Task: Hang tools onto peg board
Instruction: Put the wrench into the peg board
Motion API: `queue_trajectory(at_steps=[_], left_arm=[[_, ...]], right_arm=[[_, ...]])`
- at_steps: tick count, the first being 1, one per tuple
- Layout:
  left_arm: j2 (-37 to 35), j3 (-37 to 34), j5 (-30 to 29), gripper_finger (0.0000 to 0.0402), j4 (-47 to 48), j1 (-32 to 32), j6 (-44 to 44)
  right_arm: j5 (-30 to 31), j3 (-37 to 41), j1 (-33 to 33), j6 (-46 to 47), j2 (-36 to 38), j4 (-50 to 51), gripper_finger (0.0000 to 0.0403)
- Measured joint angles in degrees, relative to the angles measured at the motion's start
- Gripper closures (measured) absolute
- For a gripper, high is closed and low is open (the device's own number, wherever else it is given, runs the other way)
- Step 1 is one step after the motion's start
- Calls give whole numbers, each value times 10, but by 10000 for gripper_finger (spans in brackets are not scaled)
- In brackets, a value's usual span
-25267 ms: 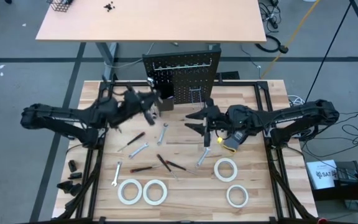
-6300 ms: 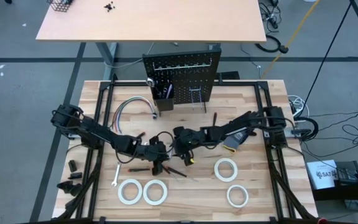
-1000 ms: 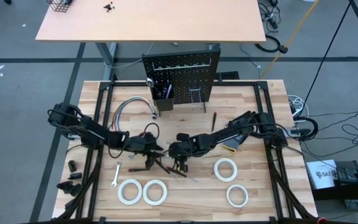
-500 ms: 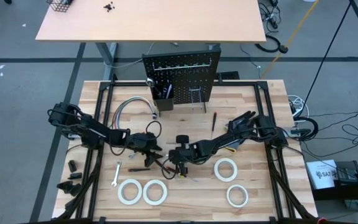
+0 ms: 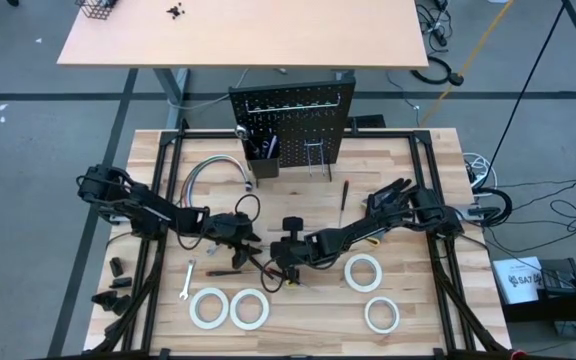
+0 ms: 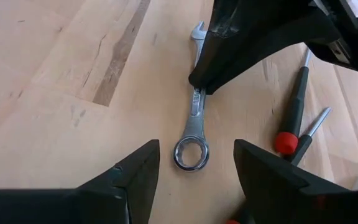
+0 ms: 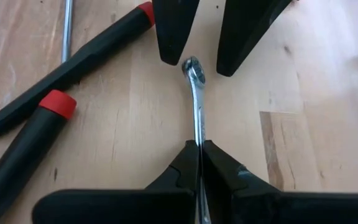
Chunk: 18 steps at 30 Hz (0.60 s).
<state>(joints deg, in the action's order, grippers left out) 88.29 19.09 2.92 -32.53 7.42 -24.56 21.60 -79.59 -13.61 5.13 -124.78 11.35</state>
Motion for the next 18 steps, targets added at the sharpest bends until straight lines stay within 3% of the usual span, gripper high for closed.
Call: queue_trajectory(at_steps=[13, 18], left_arm=[[0, 0, -2, 192, 0, 0, 98], [0, 0, -38, 192, 1, 1, 155]], right_arm=[[-43, 0, 16, 23, 7, 1, 401], [-57, 0, 24, 39, 7, -1, 400]])
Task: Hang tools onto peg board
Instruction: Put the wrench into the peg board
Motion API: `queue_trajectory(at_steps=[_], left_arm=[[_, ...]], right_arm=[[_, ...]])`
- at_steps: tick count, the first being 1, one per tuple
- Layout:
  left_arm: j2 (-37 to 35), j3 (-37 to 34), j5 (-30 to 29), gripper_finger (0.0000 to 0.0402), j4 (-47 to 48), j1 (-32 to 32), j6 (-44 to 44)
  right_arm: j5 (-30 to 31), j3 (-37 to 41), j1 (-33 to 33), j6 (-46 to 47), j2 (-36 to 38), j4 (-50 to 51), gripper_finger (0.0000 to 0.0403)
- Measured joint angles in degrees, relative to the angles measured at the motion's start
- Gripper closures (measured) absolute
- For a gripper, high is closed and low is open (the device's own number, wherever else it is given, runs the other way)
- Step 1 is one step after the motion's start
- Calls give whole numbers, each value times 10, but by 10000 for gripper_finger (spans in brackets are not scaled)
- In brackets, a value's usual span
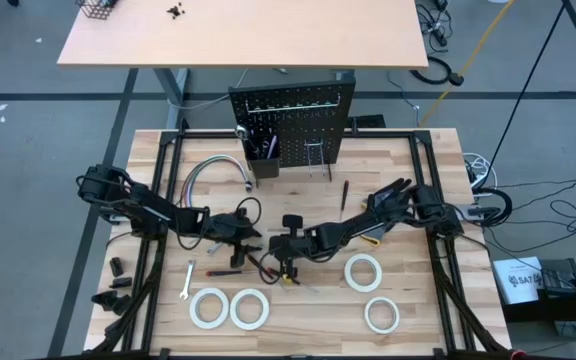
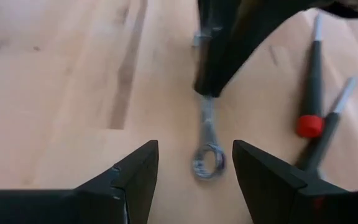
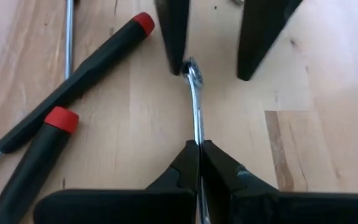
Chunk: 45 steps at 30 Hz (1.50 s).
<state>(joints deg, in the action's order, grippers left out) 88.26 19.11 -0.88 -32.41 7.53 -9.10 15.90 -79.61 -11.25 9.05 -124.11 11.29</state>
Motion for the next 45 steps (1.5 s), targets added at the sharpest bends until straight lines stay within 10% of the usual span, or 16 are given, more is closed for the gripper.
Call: queue_trajectory(at_steps=[20, 30, 45], left_arm=[[32, 1, 4, 280, -6, 0, 52], [32, 1, 10, 388, -3, 0, 64], [11, 9, -11, 387, -2, -8, 65]], right_arm=[[-28, 0, 11, 49, 0, -9, 399], [-25, 0, 12, 50, 1, -26, 399], [-34, 3, 21, 49, 94, 143, 312]])
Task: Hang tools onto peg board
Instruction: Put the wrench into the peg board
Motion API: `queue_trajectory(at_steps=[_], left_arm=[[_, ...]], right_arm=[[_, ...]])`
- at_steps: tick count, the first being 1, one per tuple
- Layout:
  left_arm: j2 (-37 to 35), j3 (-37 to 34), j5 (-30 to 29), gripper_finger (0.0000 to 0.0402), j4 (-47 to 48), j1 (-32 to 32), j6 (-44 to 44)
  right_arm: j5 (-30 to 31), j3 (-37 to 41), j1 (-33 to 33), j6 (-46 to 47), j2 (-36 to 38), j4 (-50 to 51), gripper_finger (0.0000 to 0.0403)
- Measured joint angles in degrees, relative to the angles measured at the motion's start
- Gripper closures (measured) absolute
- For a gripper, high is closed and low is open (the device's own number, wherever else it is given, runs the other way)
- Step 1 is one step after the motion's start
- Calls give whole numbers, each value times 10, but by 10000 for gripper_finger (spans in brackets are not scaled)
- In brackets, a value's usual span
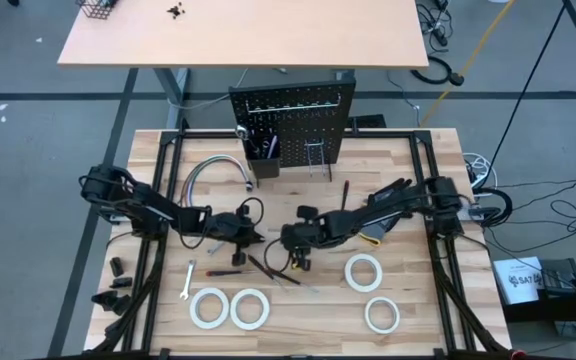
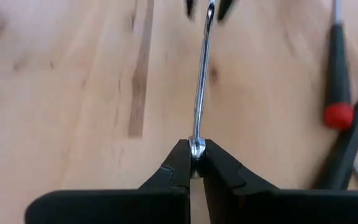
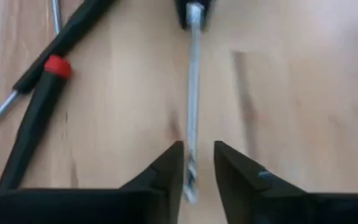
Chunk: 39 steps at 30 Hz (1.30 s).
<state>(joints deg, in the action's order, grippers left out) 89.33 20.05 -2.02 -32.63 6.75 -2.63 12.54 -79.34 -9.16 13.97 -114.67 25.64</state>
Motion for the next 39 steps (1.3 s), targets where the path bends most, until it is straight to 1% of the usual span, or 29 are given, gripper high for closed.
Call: queue_trajectory(at_steps=[3, 7, 9, 10, 12, 14, 15, 18, 21, 23, 25, 28, 30, 36, 39], left_arm=[[-12, 7, -1, 387, -1, -6, 0], [-44, 10, -4, 387, -1, -15, 0], [-66, 11, -20, 388, 15, -21, 2], [-78, 11, -34, 388, 26, -25, 5], [-104, 11, -51, 388, 57, -33, 3], [-131, 11, -47, 388, 64, -39, -8], [-146, 11, -36, 388, 60, -39, -17], [-179, 11, 11, 388, 30, -37, -55], [-200, 11, 43, 388, -32, -30, -97], [-202, 11, 48, 388, -94, -26, -118], [-201, 11, 47, 388, -148, -23, -133], [-189, 11, 26, 388, -222, -21, -158], [-180, 11, 24, 388, -239, -21, -170], [-138, 34, 8, 388, -240, 0, -180], [-118, 49, 0, 388, -241, 6, -163]], right_arm=[[3, 0, 0, 19, 35, 63, 285], [10, 1, -11, 32, 79, 123, 259], [16, 28, -15, 46, 108, 132, 253], [23, 52, -17, 55, 125, 131, 251], [37, 116, -21, 80, 167, 97, 251], [36, 200, -22, 107, 221, 12, 252], [31, 245, -22, 122, 246, -49, 252], [5, 371, -22, 155, 310, -308, 253], [9, 460, -23, 168, 337, -565, 252], [13, 495, -23, 162, 336, -688, 252], [15, 502, -22, 142, 328, -757, 252], [26, 491, -22, 97, 322, -790, 252], [27, 473, -22, 62, 317, -795, 252], [30, 390, -22, -51, 302, -793, 252], [58, 355, -22, -77, 295, -766, 252]])
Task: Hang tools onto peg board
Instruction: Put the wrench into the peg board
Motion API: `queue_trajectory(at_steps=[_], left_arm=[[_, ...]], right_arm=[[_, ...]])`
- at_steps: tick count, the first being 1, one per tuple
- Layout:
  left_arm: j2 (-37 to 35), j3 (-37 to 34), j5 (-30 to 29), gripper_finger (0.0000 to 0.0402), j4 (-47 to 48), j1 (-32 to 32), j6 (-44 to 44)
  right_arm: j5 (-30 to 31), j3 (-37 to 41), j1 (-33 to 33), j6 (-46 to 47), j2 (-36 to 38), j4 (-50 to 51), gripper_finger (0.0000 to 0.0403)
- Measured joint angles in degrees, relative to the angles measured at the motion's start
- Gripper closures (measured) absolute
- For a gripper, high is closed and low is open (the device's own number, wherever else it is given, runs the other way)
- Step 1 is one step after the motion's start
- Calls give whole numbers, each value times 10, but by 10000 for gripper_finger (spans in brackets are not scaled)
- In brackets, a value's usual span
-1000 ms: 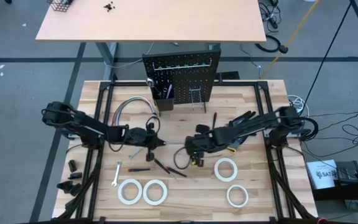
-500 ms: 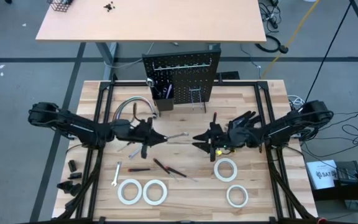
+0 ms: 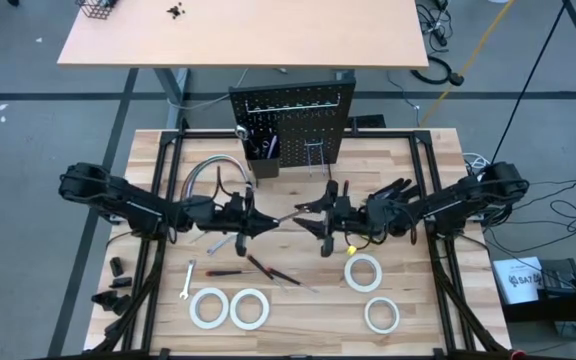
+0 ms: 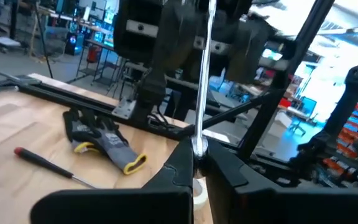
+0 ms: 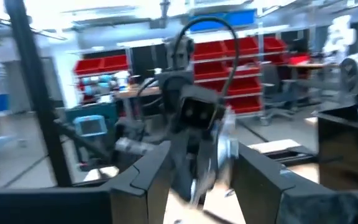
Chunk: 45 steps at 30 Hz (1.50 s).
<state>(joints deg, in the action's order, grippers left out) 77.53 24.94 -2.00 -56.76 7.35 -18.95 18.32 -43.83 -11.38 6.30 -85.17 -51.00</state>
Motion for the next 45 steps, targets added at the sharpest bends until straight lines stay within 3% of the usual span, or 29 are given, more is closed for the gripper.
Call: queue_trajectory(at_steps=[9, 12, 17, 27, 33, 39, 45], left_arm=[[17, 19, -27, 388, -15, 2, 18], [19, 19, -28, 389, -11, 3, 14], [24, 19, -26, 386, 4, 3, 5], [24, 19, -9, 302, 37, 4, -8], [24, 19, 17, 255, 78, 2, -75], [24, 34, 20, 244, 95, 2, -62], [24, 97, 20, 244, 193, 0, -9]], right_arm=[[12, -45, 5, 1, 0, 84, 269], [18, -45, 5, 6, 0, 91, 302], [8, -45, 6, 9, 0, 102, 390], [-22, -45, 8, 91, 0, 206, 398], [-47, -45, 11, 126, -1, 221, 400], [-54, -45, 23, 143, 0, 231, 400], [-81, -45, 31, 155, -1, 227, 400]])
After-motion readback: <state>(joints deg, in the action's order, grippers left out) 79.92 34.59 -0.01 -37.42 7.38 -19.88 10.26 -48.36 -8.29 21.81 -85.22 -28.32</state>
